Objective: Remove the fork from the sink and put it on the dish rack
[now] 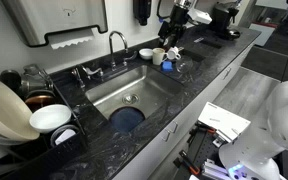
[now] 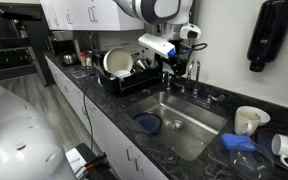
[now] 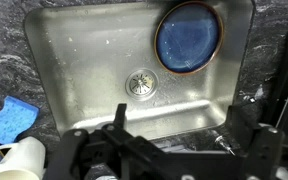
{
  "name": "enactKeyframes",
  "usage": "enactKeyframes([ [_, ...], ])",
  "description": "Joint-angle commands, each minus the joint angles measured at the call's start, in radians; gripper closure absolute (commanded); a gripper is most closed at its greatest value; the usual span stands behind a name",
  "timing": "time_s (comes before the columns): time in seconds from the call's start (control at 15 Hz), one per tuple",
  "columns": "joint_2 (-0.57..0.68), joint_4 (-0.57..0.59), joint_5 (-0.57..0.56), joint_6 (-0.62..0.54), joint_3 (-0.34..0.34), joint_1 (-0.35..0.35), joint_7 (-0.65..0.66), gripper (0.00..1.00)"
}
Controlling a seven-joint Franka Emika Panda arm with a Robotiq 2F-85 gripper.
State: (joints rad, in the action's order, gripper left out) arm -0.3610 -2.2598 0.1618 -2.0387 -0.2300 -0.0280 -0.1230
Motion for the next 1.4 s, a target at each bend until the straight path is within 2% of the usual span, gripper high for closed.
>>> enactKeyframes([
  [0.0, 0.003, 0.002, 0.01, 0.003, 0.023, -0.027, -0.008, 0.0],
  [0.07, 0.003, 0.002, 0.01, 0.003, 0.023, -0.027, -0.008, 0.0],
  [0.33, 0.034, 0.019, -0.096, -0.004, 0.124, -0.007, 0.063, 0.0],
  [0.6, 0.073, 0.031, -0.2, -0.006, 0.199, 0.009, 0.077, 0.0],
  [1.07, 0.25, 0.039, -0.223, -0.043, 0.229, 0.059, -0.036, 0.0],
  [1.33, 0.358, 0.044, -0.264, -0.107, 0.258, 0.078, -0.019, 0.0],
])
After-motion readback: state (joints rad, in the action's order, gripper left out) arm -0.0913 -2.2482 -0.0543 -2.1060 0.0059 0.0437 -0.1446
